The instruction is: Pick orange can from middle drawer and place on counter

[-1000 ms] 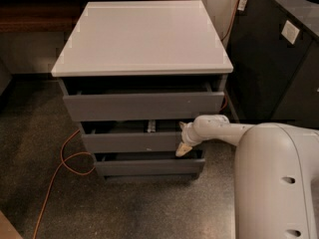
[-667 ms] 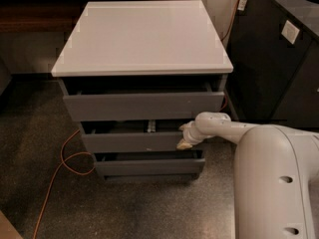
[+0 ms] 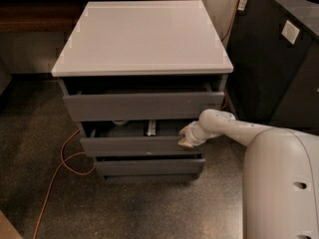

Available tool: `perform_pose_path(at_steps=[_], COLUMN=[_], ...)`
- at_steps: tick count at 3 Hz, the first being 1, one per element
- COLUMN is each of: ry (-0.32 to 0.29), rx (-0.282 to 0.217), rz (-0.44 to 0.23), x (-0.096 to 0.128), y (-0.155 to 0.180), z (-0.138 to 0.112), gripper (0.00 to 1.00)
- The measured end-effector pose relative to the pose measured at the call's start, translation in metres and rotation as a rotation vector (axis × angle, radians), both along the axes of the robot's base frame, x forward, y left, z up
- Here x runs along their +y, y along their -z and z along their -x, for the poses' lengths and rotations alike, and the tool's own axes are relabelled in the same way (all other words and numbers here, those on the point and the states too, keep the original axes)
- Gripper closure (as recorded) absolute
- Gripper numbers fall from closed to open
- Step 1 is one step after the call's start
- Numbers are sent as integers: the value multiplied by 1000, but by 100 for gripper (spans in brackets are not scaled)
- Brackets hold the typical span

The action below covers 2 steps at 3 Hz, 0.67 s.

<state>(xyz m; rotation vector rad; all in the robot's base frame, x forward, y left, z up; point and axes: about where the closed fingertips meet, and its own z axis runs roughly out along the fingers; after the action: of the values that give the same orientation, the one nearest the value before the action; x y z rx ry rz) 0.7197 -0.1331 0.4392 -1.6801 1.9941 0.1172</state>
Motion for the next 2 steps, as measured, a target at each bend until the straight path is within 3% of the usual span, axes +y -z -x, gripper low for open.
perform_pose_path(at_steps=[1, 2], ry=[-11, -28], rx=[35, 82], rz=[-30, -54], x=[4, 11], y=[-7, -8], z=[22, 48], gripper=[100, 100])
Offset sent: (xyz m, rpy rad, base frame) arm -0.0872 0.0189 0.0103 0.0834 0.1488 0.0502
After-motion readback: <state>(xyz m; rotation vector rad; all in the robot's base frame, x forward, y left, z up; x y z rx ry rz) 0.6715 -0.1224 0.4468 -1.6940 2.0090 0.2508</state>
